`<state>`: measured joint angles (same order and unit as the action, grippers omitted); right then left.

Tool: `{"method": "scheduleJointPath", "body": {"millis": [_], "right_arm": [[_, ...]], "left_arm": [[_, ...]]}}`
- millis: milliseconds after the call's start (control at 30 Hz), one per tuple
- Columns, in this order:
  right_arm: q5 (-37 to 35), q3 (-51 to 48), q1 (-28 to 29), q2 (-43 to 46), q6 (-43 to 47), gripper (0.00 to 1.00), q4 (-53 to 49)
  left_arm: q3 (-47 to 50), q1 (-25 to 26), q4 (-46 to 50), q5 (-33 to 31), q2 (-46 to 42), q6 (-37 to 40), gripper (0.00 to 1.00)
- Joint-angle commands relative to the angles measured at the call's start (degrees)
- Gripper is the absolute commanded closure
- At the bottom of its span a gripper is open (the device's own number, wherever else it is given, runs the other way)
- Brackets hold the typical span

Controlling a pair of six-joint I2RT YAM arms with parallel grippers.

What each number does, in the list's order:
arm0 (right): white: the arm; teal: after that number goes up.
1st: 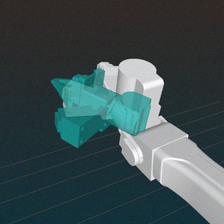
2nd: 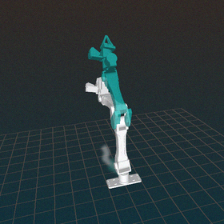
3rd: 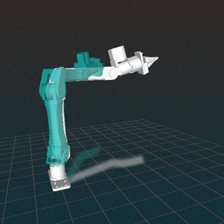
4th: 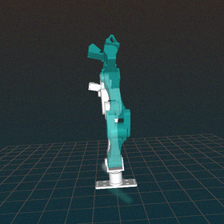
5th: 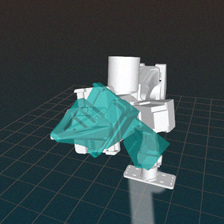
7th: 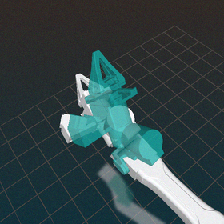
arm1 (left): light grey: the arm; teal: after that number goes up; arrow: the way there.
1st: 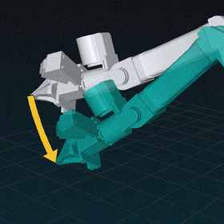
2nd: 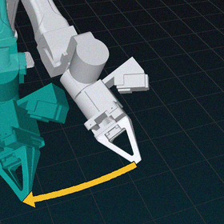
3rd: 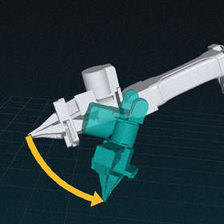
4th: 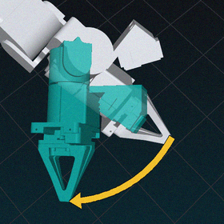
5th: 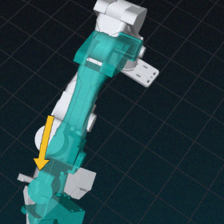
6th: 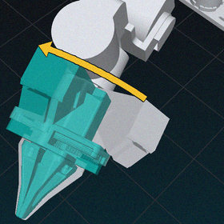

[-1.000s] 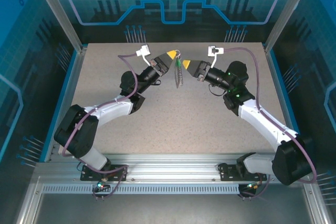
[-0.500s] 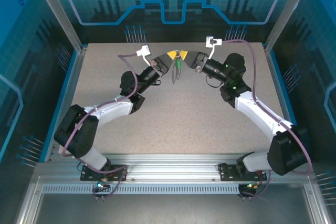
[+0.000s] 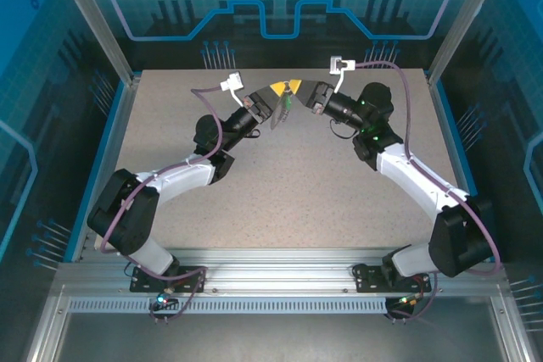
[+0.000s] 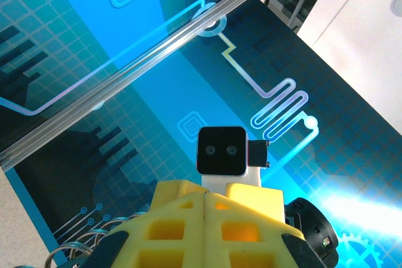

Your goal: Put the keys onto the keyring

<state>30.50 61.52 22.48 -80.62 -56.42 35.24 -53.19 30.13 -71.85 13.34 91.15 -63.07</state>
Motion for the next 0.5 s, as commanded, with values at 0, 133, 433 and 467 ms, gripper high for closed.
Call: {"method": "scheduleJointPath", "body": {"millis": [0,133,433,467], "right_arm": [[0.9,1.8,0.5,-0.8,-0.2,0.71,1.7],[1.2,2.0,0.8,-1.1,-0.1,0.71,1.5],[1.8,2.5,1.0,-1.5,0.2,0.87,1.0],[1.8,2.6,1.0,-1.5,0.3,0.9,0.9]], "left_arm": [[-2.2,0.4,-2.2,0.7,0.5,0.3,1.0],[-2.1,0.4,-2.1,0.7,0.4,0.2,1.0],[-2.3,0.3,-2.1,0.8,0.4,0.3,1.0],[-2.3,0.3,-2.0,0.8,0.4,0.3,1.0]]}}
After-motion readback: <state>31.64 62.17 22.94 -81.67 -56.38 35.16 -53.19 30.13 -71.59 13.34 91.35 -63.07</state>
